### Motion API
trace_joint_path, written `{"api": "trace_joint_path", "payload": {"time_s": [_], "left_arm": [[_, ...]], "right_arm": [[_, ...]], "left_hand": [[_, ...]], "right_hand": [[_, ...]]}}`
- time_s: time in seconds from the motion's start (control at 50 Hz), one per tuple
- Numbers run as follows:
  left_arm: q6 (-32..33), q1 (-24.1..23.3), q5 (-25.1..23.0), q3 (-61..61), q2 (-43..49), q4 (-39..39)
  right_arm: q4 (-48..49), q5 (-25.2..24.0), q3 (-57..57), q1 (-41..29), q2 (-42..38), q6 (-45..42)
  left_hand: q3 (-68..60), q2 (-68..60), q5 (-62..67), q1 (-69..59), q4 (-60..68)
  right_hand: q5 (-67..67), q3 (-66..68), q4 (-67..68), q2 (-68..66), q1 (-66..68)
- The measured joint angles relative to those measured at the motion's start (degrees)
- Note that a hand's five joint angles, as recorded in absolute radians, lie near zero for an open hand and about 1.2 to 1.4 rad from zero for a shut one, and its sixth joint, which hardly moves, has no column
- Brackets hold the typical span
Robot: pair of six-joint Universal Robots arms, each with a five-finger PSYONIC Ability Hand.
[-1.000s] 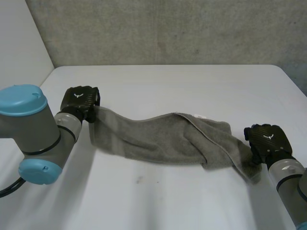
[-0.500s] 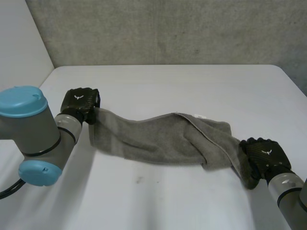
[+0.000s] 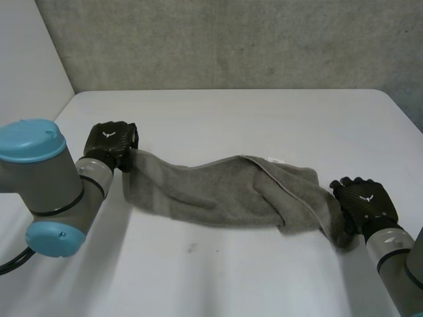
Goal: Fold the towel.
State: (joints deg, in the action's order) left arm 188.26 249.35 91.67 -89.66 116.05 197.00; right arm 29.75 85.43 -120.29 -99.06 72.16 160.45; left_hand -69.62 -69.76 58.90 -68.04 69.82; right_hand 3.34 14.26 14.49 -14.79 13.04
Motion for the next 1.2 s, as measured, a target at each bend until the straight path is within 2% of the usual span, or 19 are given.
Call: {"api": "trace_joint_path", "payload": {"time_s": [0.16, 0.24, 0.42, 0.58, 0.8, 1.0, 1.2], "left_arm": [[0.0, 0.0, 0.0, 0.02, 0.05, 0.04], [0.0, 0.0, 0.0, 0.0, 0.05, 0.03], [0.0, 0.04, 0.0, -0.02, -0.02, -0.03], [0.0, 0.05, 0.0, -0.06, -0.03, -0.04], [0.0, 0.0, 0.0, -0.16, -0.03, -0.04], [0.0, 0.0, -0.01, -0.16, 0.05, -0.04], [0.0, 0.0, -0.08, -0.16, 0.06, -0.04]], "right_arm": [[0.09, 0.11, 1.91, 0.02, -2.25, -0.14], [-0.31, 0.28, 2.26, 0.13, -2.19, 0.03], [-5.5, 0.0, 0.03, 0.13, 4.05, 1.71], [-9.94, -1.57, -1.53, 0.38, 7.88, 8.14], [-8.59, -3.82, -0.7, 0.18, 3.19, 10.45], [-1.69, -3.05, 0.99, 0.1, -1.76, 7.25], [-0.01, -1.22, 2.12, 0.52, -3.66, 3.77]], "left_hand": [[0.0, 0.0, 0.0, 0.0, 0.0], [0.0, 0.0, 0.0, 0.0, 0.0], [0.0, 0.0, 0.0, 0.0, 0.0], [0.0, 0.0, 0.0, 0.0, 0.0], [0.0, 0.0, 0.0, 0.0, 0.01], [0.0, 0.0, 0.0, 0.0, 0.01], [0.0, 0.0, 0.0, 0.0, 0.01]], "right_hand": [[8.4, 6.99, 6.75, -5.59, 7.99], [7.19, 6.79, 6.48, -5.72, 7.51], [2.35, 4.2, 3.32, -5.71, 5.21], [2.27, 4.2, 3.32, -5.71, 5.12], [2.47, 4.2, 3.32, -5.71, 5.12], [6.53, 4.31, 4.07, -5.72, 5.85], [9.34, 8.9, 8.95, -5.89, 10.08]]}}
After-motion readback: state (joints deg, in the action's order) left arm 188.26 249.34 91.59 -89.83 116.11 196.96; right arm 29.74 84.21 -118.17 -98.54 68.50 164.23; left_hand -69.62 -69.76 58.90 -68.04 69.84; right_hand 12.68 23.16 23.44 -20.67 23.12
